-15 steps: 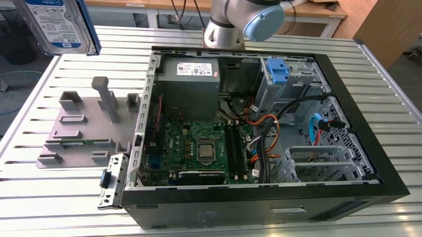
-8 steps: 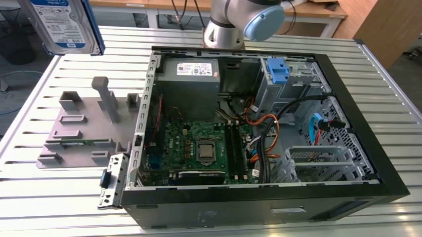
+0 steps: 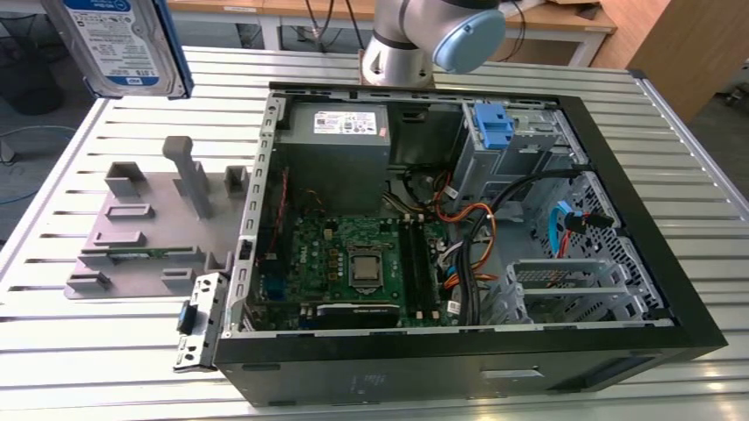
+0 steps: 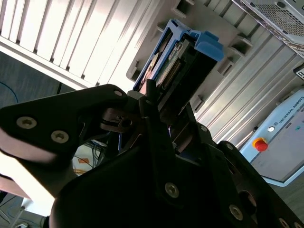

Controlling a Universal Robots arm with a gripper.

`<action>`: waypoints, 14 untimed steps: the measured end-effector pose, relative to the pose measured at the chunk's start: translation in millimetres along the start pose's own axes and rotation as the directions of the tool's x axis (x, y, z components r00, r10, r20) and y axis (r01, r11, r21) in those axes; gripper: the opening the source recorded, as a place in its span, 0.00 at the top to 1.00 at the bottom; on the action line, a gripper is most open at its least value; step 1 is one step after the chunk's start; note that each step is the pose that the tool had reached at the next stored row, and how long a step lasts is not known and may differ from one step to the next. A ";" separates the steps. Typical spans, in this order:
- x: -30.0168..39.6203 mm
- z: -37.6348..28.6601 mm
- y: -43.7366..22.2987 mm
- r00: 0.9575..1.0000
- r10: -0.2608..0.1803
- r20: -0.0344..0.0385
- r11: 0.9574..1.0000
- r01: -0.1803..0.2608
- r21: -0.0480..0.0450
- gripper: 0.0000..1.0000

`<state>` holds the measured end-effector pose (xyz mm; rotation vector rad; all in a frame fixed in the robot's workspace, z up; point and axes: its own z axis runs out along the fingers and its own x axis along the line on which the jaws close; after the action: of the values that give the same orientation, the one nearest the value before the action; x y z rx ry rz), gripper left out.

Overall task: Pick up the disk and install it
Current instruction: 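Pick up the disk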

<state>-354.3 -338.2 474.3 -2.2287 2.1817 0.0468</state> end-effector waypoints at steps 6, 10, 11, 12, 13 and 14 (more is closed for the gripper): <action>0.1 0.0 -4.9 1.000 0.000 0.000 1.000 0.000 0.000 0.65; 0.2 0.0 -7.9 1.000 0.000 0.000 1.000 0.000 0.000 0.65; 0.2 -0.1 -8.6 1.000 0.000 0.000 1.000 0.000 0.000 0.65; 0.2 -0.1 -9.3 1.000 0.000 0.000 1.000 0.000 0.000 0.65; 0.2 -0.1 -10.0 1.000 0.000 0.000 1.000 0.000 0.000 0.65; 0.2 -0.1 -10.7 1.000 0.000 0.000 1.000 0.000 0.000 0.65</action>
<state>-343.6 -338.2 474.3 -2.2287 2.1817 0.0468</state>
